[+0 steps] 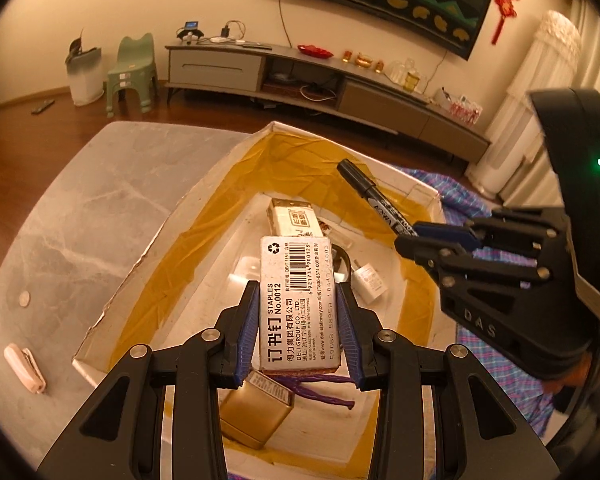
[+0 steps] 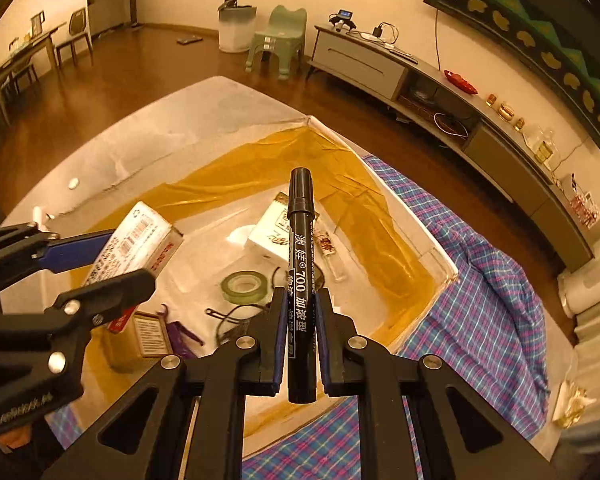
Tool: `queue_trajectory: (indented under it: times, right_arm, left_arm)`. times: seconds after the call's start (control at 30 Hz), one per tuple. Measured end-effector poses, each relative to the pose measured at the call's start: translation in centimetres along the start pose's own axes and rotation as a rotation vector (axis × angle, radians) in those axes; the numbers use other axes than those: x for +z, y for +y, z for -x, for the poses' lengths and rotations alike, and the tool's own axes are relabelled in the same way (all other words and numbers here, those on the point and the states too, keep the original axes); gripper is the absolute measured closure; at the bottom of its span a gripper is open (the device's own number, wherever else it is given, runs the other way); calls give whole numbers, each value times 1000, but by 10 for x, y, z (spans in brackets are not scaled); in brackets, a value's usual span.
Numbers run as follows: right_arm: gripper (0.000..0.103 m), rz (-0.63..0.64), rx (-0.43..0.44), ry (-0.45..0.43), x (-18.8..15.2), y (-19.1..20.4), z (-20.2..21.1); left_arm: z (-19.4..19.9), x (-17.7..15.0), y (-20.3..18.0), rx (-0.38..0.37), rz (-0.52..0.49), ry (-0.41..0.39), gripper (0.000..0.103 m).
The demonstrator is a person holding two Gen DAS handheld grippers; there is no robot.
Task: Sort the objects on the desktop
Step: 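Carry the staples box and black marker with both tools over the white box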
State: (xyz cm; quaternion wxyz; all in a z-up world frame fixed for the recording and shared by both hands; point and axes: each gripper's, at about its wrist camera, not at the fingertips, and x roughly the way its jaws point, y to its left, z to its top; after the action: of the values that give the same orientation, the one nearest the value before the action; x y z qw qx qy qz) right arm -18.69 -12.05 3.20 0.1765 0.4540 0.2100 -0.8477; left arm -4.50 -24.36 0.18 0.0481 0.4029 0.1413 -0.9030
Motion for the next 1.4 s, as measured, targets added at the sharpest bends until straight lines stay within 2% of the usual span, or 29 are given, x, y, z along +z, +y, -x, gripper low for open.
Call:
queue_trajectory:
  times: [0.13, 0.2, 0.27, 0.4, 0.47, 0.53, 0.63, 0.93, 1.4]
  right_arm:
    - [88, 37, -13, 36, 3, -9, -16]
    - [88, 47, -20, 52, 4, -13, -24]
    - [88, 56, -24, 66, 5, -18, -33]
    - [88, 77, -14, 74, 8, -20, -44]
    - [88, 93, -9, 80, 10, -18, -50]
    - [88, 111, -14, 88, 13, -16, -56]
    - [88, 132, -21, 103, 15, -17, -64]
    - [88, 120, -8, 145, 17, -30, -82]
    - [88, 117, -12, 173, 13, -30, -93]
  left_arm:
    - [-7, 3, -1, 7, 7, 8, 64]
    - [-12, 6, 1, -28, 39, 27, 64]
    - [-18, 8, 8, -101, 104, 61, 64]
    - [-22, 10, 9, -110, 143, 71, 65]
    - [-24, 12, 7, -86, 140, 72, 64]
    - [-24, 14, 7, -19, 127, 60, 64]
    - [-25, 17, 19, 29, 146, 51, 64]
    - [-39, 19, 35, -3, 203, 92, 64]
    - [-44, 21, 34, 26, 213, 99, 63]
